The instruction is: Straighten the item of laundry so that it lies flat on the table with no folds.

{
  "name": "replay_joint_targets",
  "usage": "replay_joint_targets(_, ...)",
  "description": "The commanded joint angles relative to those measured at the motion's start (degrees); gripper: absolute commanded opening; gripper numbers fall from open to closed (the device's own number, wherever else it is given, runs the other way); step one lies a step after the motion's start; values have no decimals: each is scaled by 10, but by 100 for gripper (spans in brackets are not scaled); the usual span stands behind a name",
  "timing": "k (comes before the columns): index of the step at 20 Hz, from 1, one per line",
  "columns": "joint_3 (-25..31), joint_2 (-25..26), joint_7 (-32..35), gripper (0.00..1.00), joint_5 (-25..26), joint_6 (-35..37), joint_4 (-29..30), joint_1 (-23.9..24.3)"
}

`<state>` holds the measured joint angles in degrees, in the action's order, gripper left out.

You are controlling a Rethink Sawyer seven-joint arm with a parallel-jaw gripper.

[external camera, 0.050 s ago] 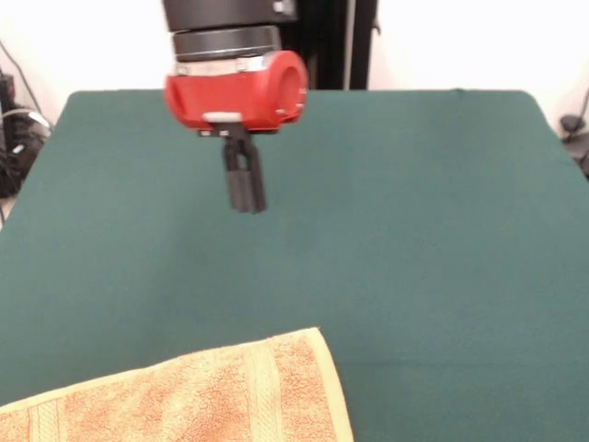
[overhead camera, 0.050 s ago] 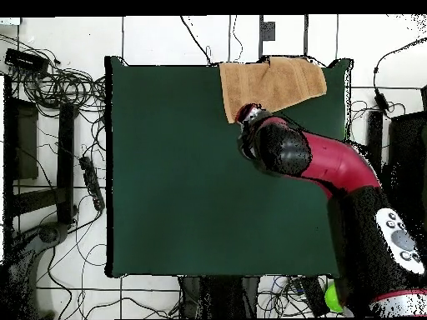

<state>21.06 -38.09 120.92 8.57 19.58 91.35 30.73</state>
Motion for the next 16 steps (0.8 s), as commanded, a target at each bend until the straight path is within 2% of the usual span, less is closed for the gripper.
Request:
replay_joint_targets(1, -29, 2, 165, 0, -63, -21, 99, -49)
replay_joint_targets(7, -36, 6, 128, 0, -70, -10, 87, -42)
replay_joint_targets(16, -40, 9, 123, 0, -83, -15, 87, -47)
